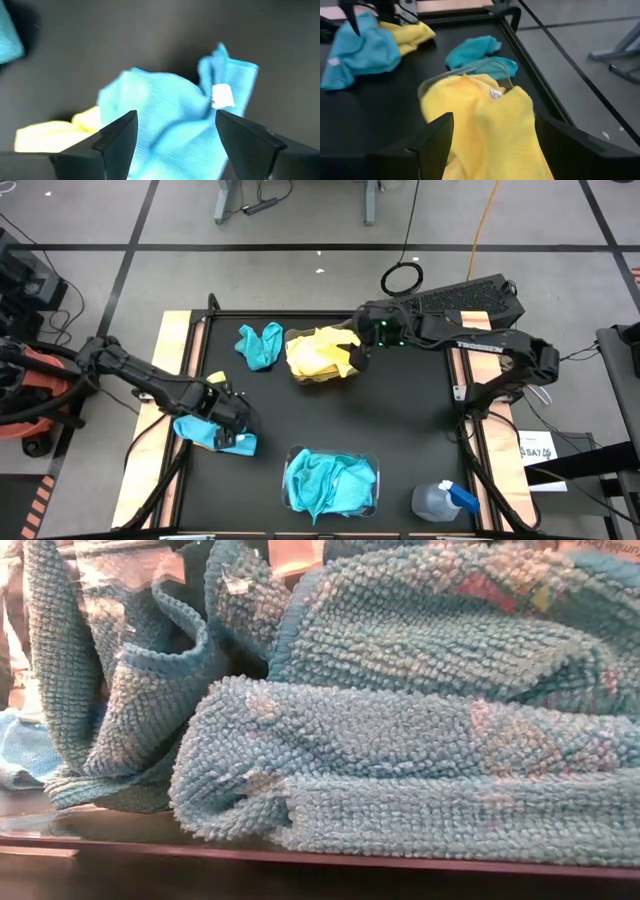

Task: Sort microfiber towel by color & place in baskets
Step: Put the blue towel into the bottom transparent bin

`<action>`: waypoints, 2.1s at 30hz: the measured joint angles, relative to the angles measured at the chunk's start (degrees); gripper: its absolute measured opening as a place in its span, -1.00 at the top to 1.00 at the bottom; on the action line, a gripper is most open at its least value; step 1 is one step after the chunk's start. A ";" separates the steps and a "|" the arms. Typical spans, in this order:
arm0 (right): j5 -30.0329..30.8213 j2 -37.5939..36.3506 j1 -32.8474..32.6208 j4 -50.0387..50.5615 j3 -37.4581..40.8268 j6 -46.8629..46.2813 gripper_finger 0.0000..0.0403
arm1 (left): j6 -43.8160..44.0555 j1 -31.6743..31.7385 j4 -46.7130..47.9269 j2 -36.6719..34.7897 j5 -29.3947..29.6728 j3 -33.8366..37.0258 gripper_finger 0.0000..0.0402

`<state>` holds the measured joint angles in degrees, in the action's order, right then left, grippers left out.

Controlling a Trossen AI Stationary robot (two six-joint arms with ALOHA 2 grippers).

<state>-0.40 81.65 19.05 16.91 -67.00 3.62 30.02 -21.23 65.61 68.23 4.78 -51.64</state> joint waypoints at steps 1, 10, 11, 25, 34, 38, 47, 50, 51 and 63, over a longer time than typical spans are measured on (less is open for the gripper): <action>0.00 -0.66 -0.45 0.37 0.00 0.00 -0.35 | 1.20 -0.97 0.09 0.00 -0.50 0.00 -0.37; 0.02 -4.33 -5.01 5.63 0.00 0.00 -0.35 | 12.72 -11.70 2.62 -0.04 -1.51 0.56 -0.37; 0.04 -4.43 -5.53 5.99 0.00 0.00 -0.35 | 13.77 -12.87 2.55 -0.02 -1.49 1.10 -0.37; 0.37 -4.48 -11.72 9.08 0.00 -1.27 -0.35 | 26.51 -21.76 5.82 0.05 -0.87 7.28 -0.37; 0.90 -4.41 -13.36 9.11 0.00 -1.73 -0.35 | 29.55 -22.78 7.97 4.76 4.69 7.80 -0.22; 0.92 -4.41 -14.02 9.11 0.00 -2.51 -0.35 | 29.36 -22.73 3.91 7.66 2.16 10.82 -0.09; 2.28 -4.41 -15.43 9.17 0.00 -3.21 -0.35 | 29.39 -22.73 1.18 9.16 2.38 11.45 0.46; 2.32 -4.41 -15.43 9.17 0.00 -3.66 -0.35 | 27.72 -22.73 1.52 9.16 2.53 9.48 0.80; 2.36 -4.41 -15.43 9.17 0.00 -3.92 -0.35 | 27.00 -22.73 1.68 9.16 2.78 8.56 0.89; 1.97 -4.39 -15.44 9.17 -0.02 -4.50 -0.35 | 26.67 -22.75 17.94 9.09 18.36 -8.30 0.98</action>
<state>1.56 77.25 3.60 26.09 -67.02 -0.89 56.70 -43.98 83.55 77.32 23.14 -59.94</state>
